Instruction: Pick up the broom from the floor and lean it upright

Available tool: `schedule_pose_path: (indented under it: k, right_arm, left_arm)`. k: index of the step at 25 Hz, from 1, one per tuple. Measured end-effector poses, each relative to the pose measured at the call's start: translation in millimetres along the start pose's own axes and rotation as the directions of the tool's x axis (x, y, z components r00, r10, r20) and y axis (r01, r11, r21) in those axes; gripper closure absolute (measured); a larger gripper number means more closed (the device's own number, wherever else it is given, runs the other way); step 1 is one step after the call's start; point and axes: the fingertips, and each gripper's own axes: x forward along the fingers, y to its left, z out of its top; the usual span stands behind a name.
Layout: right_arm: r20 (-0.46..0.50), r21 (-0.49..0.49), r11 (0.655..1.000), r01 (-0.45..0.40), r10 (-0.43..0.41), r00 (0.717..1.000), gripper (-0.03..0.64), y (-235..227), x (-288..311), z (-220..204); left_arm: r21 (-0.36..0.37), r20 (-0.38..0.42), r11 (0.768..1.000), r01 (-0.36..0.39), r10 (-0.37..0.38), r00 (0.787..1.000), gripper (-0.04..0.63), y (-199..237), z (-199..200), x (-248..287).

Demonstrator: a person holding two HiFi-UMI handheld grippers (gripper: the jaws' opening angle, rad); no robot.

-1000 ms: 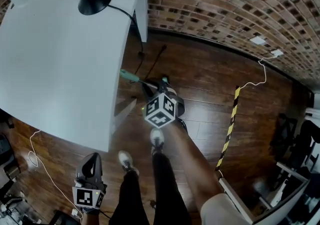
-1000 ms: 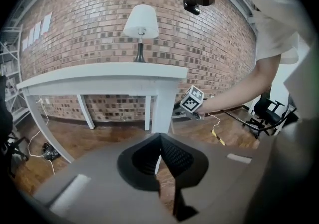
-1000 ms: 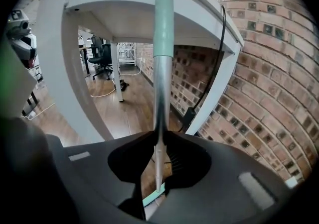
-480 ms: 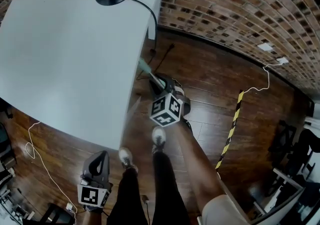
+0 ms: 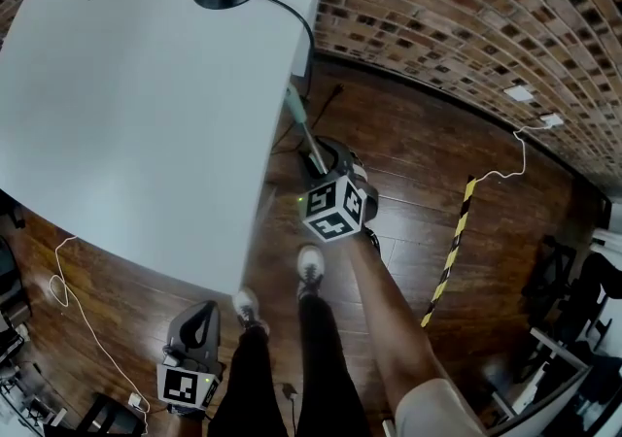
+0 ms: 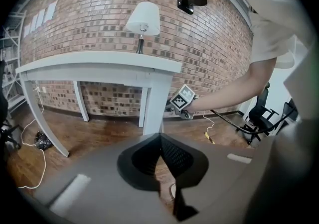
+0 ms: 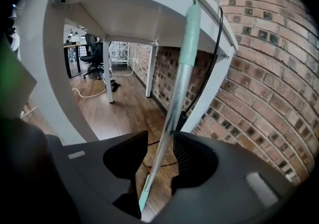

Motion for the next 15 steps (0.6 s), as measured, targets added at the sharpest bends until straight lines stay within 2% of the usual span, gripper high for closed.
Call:
schedule_pose_path:
  k: [5, 8, 15]
  right_arm:
    - [0.014, 0.014, 0.999, 0.029, -0.029, 0.999, 0.445, -7, 4, 4]
    - [0.014, 0.019, 0.999, 0.038, -0.038, 0.999, 0.443, -10, 3, 5]
    - [0.009, 0.021, 0.996, 0.092, -0.092, 0.996, 0.454, -14, -30, 0]
  left_arm:
    - [-0.016, 0.0, 1.0, 0.0, 0.0, 1.0, 0.595, 1, 3, 3]
    - [-0.031, -0.039, 1.0, 0.002, -0.003, 0.999, 0.595, -2, -2, 2]
    - [0.014, -0.002, 1.0, -0.008, 0.008, 1.0, 0.595, 5, 13, -4]
